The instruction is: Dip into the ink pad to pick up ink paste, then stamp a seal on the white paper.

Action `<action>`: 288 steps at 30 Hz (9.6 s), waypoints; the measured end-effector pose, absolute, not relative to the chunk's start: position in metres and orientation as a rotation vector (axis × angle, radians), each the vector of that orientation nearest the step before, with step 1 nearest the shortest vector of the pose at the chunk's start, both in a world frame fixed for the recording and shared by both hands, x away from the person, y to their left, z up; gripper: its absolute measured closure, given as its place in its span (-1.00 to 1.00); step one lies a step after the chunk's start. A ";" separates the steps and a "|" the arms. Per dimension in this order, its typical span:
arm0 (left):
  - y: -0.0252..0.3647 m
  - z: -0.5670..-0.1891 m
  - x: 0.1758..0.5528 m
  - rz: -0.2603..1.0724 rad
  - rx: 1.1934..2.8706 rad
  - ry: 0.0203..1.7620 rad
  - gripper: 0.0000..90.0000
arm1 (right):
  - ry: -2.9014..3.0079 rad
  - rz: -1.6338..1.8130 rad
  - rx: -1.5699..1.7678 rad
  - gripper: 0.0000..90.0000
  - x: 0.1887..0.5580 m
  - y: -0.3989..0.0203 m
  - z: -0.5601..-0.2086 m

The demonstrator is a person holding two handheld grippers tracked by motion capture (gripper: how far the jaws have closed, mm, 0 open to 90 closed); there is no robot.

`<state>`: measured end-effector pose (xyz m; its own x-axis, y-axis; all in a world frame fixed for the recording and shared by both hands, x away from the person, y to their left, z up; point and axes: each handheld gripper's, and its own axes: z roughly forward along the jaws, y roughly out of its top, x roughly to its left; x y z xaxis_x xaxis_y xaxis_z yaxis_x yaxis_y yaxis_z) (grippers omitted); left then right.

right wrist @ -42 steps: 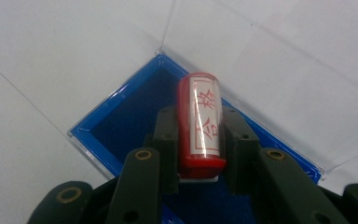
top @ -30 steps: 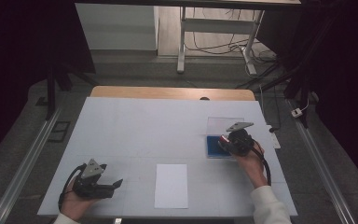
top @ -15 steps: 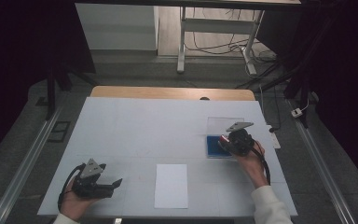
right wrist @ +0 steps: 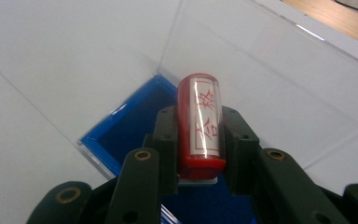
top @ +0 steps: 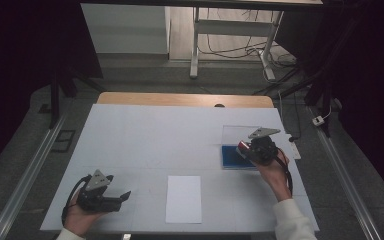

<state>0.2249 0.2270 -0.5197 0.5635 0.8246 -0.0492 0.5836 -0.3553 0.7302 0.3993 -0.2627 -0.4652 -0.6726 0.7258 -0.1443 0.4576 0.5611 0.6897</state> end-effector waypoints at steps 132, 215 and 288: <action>0.230 -0.519 0.224 0.427 2.077 1.135 -0.65 | 2.360 0.833 1.037 0.53 0.405 -0.275 -0.478; 0.229 -0.518 0.224 0.421 2.072 1.127 -0.65 | 2.742 1.175 0.396 0.55 0.296 -0.127 -0.446; 0.229 -0.515 0.220 0.430 2.065 1.137 -0.65 | 2.853 0.889 0.400 0.57 0.290 -0.095 -0.498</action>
<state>0.2201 0.2293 -0.5153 0.5534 0.8312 -0.0533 0.5879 -0.3445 0.7319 0.2903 -0.0951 -0.4978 -0.9570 0.2870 -0.0413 0.2127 0.7917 0.5727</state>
